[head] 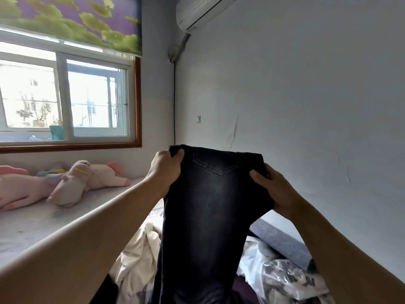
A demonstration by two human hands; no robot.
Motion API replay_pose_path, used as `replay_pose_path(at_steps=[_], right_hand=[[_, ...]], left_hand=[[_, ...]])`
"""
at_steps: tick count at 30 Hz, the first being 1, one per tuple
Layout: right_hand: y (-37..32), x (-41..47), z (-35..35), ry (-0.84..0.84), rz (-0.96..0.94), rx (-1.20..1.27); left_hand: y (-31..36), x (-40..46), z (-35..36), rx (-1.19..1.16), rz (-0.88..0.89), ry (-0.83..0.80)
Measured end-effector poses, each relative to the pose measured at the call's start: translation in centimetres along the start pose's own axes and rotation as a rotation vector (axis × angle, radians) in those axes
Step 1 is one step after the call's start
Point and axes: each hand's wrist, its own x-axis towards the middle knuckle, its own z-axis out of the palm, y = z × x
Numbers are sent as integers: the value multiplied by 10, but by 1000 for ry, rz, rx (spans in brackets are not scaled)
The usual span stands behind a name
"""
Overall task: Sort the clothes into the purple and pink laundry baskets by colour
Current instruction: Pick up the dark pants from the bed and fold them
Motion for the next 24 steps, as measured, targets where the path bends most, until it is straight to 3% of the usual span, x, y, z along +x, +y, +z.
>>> replay_pose_path(at_steps=[2,3,5,7,9,10,12,14,17,21,24], right_hand=[[15,-14,-3,-250,45,63],[25,-19,-2,-289,79,49],[38,-24,2,-196,122,129],[37,-21,9,-60,118,360],[23,-15,18,55,117,531],[18,-12,24,84,131,539],[15,-6,36,135,128,460],[14,-1,44,239,125,361],[18,1,42,295,103,380],[25,-8,28,-30,56,246],[20,-12,21,85,40,80]], left_hand=[[0,4,-5,-214,-121,3],[2,6,-8,-289,-164,11],[5,7,-13,-432,-214,-9],[6,0,-22,-606,-249,-214],[-10,-8,-26,-589,-234,-466],[-22,-14,-26,-482,-213,-504],[-46,-22,-25,-215,-190,-425],[-62,-22,-22,-92,-229,-311],[-65,-18,-15,-182,-264,-202],[-53,-11,-4,-347,-246,-128],[-39,-11,2,-328,-193,-90]])
